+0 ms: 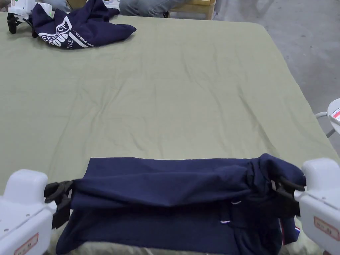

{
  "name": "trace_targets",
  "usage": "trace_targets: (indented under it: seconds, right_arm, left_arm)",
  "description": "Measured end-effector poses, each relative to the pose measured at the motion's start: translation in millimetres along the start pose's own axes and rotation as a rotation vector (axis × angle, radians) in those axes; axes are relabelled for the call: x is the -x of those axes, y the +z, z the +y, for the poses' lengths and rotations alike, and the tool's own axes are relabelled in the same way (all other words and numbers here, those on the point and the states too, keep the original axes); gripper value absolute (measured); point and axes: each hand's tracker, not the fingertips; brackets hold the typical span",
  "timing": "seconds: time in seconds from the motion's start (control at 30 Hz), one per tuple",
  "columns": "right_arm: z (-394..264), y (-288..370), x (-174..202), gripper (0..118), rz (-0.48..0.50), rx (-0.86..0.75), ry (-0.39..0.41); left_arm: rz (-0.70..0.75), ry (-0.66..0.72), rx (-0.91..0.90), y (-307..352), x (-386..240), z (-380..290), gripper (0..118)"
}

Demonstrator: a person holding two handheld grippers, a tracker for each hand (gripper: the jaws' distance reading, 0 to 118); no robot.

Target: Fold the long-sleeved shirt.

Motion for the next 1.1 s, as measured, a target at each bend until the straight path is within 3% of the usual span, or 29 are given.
trace_targets:
  seconds: [0.2,0.27,0.53,0.57,0.6,0.63,0.67,0.7,0.73,0.87,1.0,1.03,1.07,1.1]
  right_arm:
    - [-60.3,-9.6,17.8,18,0.018,0.161,-0.044]
    - [-71.8,-19.6,22.6,18,0.010,0.214,-0.026]
    - [-82.5,-43.8,23.1,17,0.002,0.236,-0.039]
    - [-78.0,-36.7,22.2,23,0.012,0.235,-0.046]
    - [-76.1,-30.5,19.1,37,0.030,0.232,-0.074]
    - [-73.5,-21.1,15.2,59,0.065,0.223,-0.129]
    - [-71.1,-11.6,11.8,97,0.085,0.208,-0.170]
    - [-64.8,5.1,10.0,113,0.089,0.175,-0.206]
    - [-60.3,21.0,6.8,116,0.088,0.119,-0.231]
    - [-31.3,70.3,-1.3,115,0.124,-0.039,-0.265]
    - [-17.6,62.4,9.9,112,0.046,-0.025,-0.179]
    - [-17.4,58.5,16.3,103,0.006,-0.039,-0.161]
    - [-17.5,56.0,21.4,73,-0.013,-0.047,-0.145]
    - [-17.7,52.0,30.9,37,0.006,-0.062,-0.135]
  left_arm:
    - [0.012,0.034,0.123,-14.5,-5.8,-49.8,0]
    - [0.023,0.027,0.148,-21.6,-7.2,-54.7,0]
    - [0.022,0.027,0.208,-33.2,-11.3,-51.7,0]
    - [0.024,0.031,0.210,-32.5,-10.7,-51.1,3]
    - [0.019,0.045,0.216,-27.1,-10.6,-52.2,10]
    - [0.011,0.059,0.224,-22.2,-9.9,-51.1,25]
    - [0.006,0.070,0.223,-18.4,-9.4,-50.1,56]
    - [-0.001,0.081,0.222,-13.3,-9.3,-48.6,77]
    - [0.001,0.090,0.200,-1.1,-10.0,-46.4,88]
    - [0.004,0.125,0.067,26.0,-15.2,-24.7,91]
    - [-0.075,0.133,-0.050,31.2,-28.5,-3.1,95]
    - [-0.057,0.110,-0.037,27.2,-35.1,-0.1,92]
    - [-0.046,0.086,-0.007,22.3,-40.8,2.0,71]
    - [-0.049,0.067,0.012,17.7,-46.5,2.0,32]
